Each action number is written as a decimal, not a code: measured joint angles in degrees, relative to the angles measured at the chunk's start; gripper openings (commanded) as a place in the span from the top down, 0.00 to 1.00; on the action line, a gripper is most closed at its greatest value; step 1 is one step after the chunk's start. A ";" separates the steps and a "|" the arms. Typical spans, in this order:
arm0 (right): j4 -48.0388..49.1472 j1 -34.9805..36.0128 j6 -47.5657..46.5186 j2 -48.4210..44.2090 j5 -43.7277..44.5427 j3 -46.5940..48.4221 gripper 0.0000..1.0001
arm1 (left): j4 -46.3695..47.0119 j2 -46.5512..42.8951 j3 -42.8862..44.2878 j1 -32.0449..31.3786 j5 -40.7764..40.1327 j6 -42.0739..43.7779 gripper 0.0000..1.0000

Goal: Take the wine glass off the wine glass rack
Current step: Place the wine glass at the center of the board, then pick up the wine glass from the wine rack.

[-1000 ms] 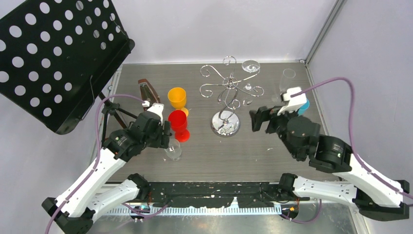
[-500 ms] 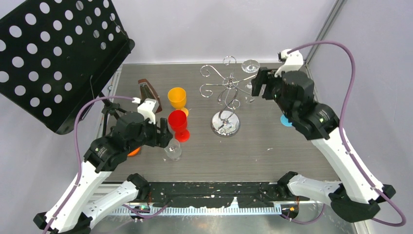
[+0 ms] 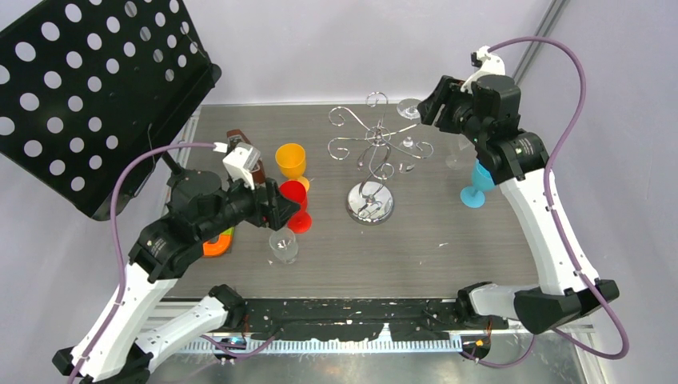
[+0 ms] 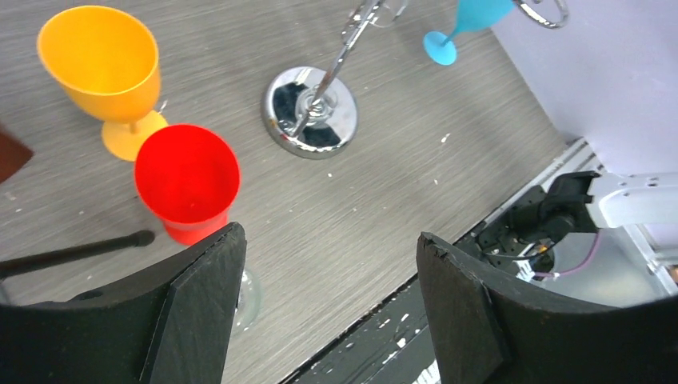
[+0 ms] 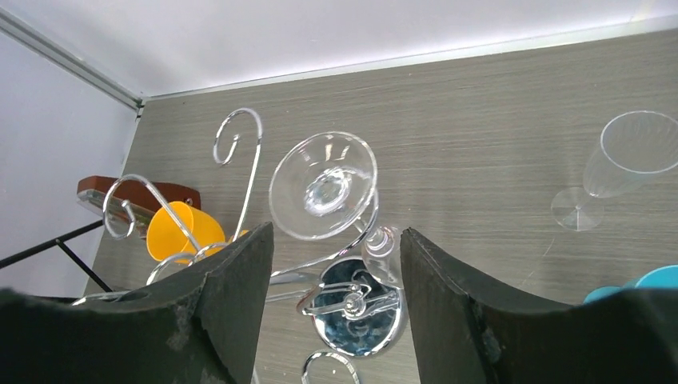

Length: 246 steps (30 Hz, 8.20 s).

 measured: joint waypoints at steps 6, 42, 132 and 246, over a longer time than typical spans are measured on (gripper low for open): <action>0.66 -5.99 2.21 2.93 -7.32 0.15 0.37 | 4.74 1.46 0.00 0.00 4.83 -1.40 0.21; 12.04 -12.76 13.81 11.17 -27.78 -3.06 0.66 | 21.27 6.38 -1.33 0.00 18.03 -8.63 0.19; 20.35 -13.40 17.70 6.12 -34.71 -11.10 0.92 | 23.34 9.01 -5.33 0.00 20.11 -10.14 0.19; 28.20 -24.83 38.58 -28.06 -32.50 -36.48 0.94 | 17.51 -0.20 -13.00 0.04 18.01 -8.68 0.00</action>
